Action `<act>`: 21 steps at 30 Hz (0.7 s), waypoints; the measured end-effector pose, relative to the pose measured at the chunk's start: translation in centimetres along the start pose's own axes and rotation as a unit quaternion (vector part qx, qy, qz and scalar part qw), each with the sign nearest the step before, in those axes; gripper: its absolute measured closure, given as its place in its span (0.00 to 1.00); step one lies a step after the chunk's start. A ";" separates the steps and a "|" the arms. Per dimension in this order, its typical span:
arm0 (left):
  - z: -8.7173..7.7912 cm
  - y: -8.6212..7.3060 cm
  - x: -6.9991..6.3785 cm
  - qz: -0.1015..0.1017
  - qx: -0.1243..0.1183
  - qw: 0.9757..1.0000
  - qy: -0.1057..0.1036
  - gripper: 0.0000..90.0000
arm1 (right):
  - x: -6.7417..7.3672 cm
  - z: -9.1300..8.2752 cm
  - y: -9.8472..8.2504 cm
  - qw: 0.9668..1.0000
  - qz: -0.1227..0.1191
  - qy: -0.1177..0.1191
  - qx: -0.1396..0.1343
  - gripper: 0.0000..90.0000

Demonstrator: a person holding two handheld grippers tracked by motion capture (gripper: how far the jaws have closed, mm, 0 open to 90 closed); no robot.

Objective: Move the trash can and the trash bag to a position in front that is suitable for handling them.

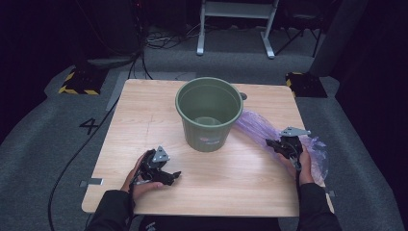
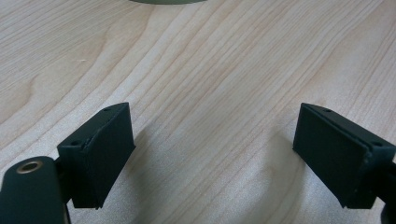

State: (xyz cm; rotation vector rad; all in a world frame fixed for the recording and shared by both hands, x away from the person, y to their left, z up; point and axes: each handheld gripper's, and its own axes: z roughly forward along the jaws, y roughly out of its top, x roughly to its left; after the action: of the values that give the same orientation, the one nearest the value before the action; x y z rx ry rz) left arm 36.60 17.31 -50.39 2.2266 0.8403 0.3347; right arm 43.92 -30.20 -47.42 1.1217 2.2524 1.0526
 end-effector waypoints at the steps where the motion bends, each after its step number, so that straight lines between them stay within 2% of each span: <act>1: 0.0 0.0 0.0 0.000 0.000 1.000 0.000 0.13 | 0.0 -0.1 0.1 1.000 0.000 -0.002 -0.003 1.00; 11: 0.0 0.0 0.0 0.000 0.000 1.000 0.000 0.13 | -0.1 -1.1 0.7 0.999 0.010 -0.001 -0.034 1.00; 21: 0.0 0.0 0.0 0.000 0.000 1.000 0.000 0.13 | 0.0 -2.8 1.4 0.997 0.014 -0.003 -0.076 1.00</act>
State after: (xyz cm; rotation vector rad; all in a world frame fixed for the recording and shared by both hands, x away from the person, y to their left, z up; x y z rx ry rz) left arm 36.59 17.32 -50.39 2.2272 0.8406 0.3349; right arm 42.82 -30.94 -44.57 1.0931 2.1184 1.2076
